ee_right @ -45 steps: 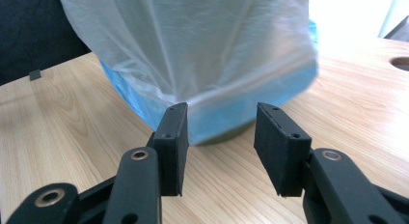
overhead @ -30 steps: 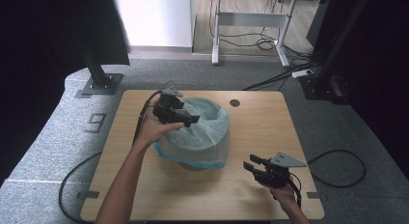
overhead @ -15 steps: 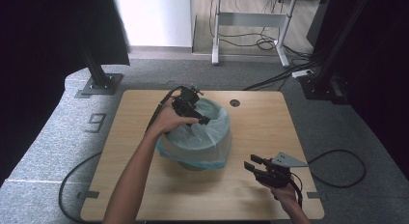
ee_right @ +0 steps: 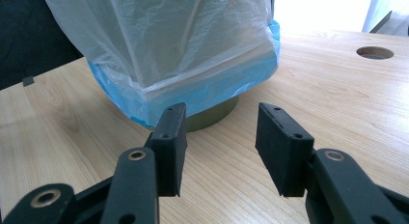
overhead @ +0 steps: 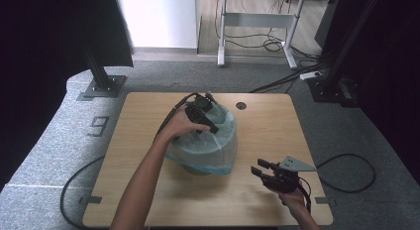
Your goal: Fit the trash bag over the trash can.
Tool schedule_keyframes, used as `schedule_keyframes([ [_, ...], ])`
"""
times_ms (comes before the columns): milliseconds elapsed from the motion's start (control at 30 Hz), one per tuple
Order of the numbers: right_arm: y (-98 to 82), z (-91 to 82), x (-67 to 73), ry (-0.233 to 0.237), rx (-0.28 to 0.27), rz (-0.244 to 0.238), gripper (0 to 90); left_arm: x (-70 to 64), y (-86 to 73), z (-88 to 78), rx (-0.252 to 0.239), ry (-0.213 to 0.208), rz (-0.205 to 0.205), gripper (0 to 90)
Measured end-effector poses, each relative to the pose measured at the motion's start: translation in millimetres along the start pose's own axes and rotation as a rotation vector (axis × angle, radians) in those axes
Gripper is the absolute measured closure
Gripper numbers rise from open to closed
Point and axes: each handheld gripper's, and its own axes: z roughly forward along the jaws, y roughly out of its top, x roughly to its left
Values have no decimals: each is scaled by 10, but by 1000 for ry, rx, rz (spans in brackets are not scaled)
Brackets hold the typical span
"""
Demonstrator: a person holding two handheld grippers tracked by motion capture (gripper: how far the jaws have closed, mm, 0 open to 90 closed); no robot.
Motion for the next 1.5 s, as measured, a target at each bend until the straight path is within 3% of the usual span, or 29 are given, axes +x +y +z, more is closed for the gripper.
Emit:
schedule_keyframes([
  [33, 1, -3, -1, -1, 1, 0, 523, -8, -17, -56, -42, 7, -2, 179],
  [133, 5, -9, -7, -5, -1, 0, 519, -24, -42, -141, -80, 15, 1, 179],
  [267, 3, -9, -12, -10, -3, 5, 513, -55, -142, -404, -210, 20, -11, 179],
  [300, 1, -9, -12, -13, -3, 6, 511, -66, -211, -522, -265, 7, -18, 176],
  [333, 1, -9, -12, -13, -3, 6, 511, -66, -211, -522, -265, 7, -18, 176],
  [500, 5, -15, -20, -16, -7, 8, 509, -121, -506, -820, -378, 18, -25, 176],
  [700, -15, -11, -53, -33, 0, 15, 506, -145, -907, -1004, -466, 24, -34, 175],
  [733, -15, -11, -53, -33, 0, 15, 506, -145, -907, -1004, -466, 24, -34, 175],
  [833, -32, -12, -84, -45, 6, 17, 504, -151, -1130, -1063, -500, 33, -39, 171],
  [867, -32, -12, -84, -45, 6, 17, 504, -151, -1130, -1063, -500, 33, -39, 171],
  [900, -42, -17, -104, -50, 8, 21, 504, -151, -1243, -1088, -515, 37, -42, 171],
  [1033, -59, -21, -137, -60, 13, 30, 503, -155, -1417, -1114, -537, 40, -46, 171],
  [1200, -83, -14, -144, -61, 19, 31, 501, -152, -1602, -1091, -544, 41, -61, 169],
  [1300, -103, -15, -161, -65, 25, 35, 501, -125, -1798, -1041, -551, 36, -91, 169],
  [1500, -118, -17, -203, -77, 29, 45, 500, -63, -1990, -1001, -561, 35, -128, 169],
])
